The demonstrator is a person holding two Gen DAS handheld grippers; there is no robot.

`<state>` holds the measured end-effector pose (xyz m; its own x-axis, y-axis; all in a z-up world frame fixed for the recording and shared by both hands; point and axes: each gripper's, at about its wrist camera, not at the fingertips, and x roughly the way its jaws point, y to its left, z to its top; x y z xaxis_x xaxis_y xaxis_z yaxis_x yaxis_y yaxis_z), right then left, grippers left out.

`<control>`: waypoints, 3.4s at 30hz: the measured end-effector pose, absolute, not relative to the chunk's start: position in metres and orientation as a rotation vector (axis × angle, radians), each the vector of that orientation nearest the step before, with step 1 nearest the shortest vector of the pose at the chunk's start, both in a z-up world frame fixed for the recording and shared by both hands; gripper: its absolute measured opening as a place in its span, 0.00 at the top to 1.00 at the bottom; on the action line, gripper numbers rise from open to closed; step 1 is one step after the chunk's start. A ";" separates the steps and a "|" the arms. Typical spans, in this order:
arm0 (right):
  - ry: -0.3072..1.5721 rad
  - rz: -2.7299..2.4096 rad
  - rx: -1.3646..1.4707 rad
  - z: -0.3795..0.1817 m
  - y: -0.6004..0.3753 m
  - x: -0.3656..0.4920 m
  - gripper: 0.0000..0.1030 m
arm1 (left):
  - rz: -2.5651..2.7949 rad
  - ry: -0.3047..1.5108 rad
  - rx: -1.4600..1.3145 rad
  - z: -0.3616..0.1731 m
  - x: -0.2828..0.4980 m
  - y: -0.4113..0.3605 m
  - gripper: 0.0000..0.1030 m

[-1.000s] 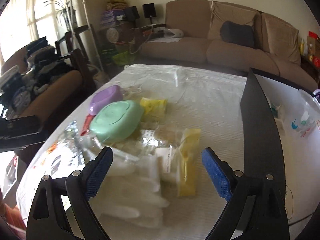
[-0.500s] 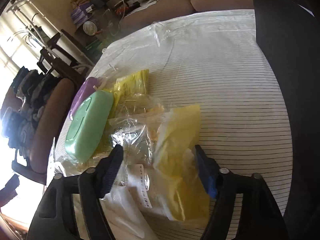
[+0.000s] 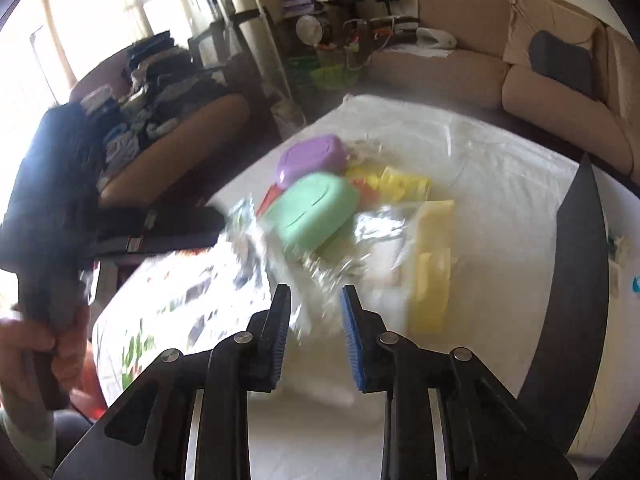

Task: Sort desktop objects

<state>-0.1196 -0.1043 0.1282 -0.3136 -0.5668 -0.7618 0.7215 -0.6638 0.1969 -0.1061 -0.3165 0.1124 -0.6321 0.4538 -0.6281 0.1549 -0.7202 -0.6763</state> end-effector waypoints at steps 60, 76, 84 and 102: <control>-0.079 -1.835 0.918 0.083 -0.105 -0.078 0.44 | 2.357 -0.721 -1.508 0.070 -0.145 -0.227 0.38; -0.202 -1.943 1.077 0.090 0.039 0.017 0.43 | 1.797 -0.574 -1.419 0.120 -0.082 -0.109 0.37; -0.316 -2.196 1.203 0.085 0.135 0.019 0.27 | 2.071 -0.761 -1.469 0.120 -0.079 -0.178 0.28; -0.327 -2.138 1.398 0.030 0.132 -0.064 0.27 | 2.159 -0.974 -1.605 0.023 -0.093 -0.178 0.18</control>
<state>-0.0637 0.1325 0.0302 -0.3005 -0.5721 -0.7631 0.3181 -0.8144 0.4853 -0.0927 -0.1777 0.0227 -0.3440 0.5835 -0.7357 0.1654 -0.7336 -0.6592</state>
